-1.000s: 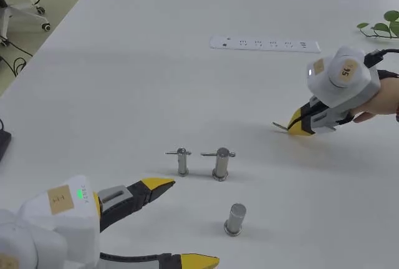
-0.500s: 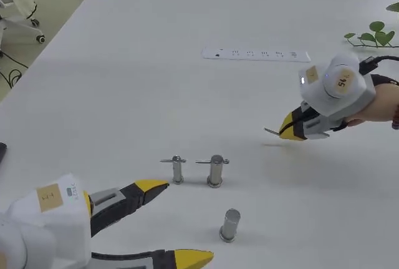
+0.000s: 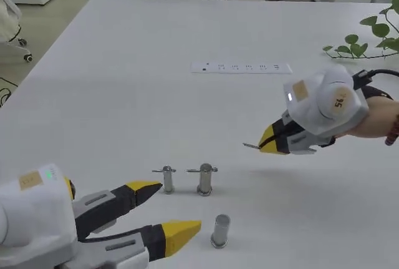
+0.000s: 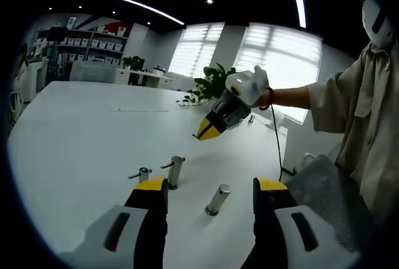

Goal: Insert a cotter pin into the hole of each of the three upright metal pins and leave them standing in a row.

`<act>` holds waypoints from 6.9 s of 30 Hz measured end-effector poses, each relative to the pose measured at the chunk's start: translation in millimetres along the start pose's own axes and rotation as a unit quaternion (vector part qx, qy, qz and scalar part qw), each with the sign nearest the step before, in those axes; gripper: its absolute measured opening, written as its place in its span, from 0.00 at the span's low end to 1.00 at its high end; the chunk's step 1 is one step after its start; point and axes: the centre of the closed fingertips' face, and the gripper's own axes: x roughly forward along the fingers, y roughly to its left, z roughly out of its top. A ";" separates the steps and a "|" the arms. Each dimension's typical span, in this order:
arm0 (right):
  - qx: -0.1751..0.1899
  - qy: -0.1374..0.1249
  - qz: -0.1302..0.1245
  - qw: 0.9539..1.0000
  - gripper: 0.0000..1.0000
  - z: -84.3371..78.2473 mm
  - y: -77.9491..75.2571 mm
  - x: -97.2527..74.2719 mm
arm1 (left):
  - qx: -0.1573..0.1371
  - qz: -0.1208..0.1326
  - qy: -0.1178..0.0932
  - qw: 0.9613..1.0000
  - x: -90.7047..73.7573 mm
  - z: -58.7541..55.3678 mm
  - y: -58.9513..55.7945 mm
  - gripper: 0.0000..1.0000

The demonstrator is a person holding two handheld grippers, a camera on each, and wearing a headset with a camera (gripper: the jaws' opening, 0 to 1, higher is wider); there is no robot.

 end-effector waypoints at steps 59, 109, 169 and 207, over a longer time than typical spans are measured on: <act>-0.120 -0.071 0.004 0.990 0.02 91.8 83.3 -11.0 | -0.269 -0.009 0.023 0.963 44.2 -3.3 -23.7 0.07; 0.048 -0.111 0.043 0.992 0.13 93.2 79.5 -23.6 | -0.119 -0.023 0.030 0.992 40.6 -6.4 -20.0 0.00; 0.150 -0.168 0.247 0.943 0.06 97.3 137.2 -45.8 | 0.083 -0.197 0.014 0.977 25.3 -4.8 -76.6 0.00; 0.132 -0.063 0.189 0.971 0.03 56.2 128.5 -27.7 | 0.101 -0.113 0.010 0.988 33.2 -10.0 -49.3 0.39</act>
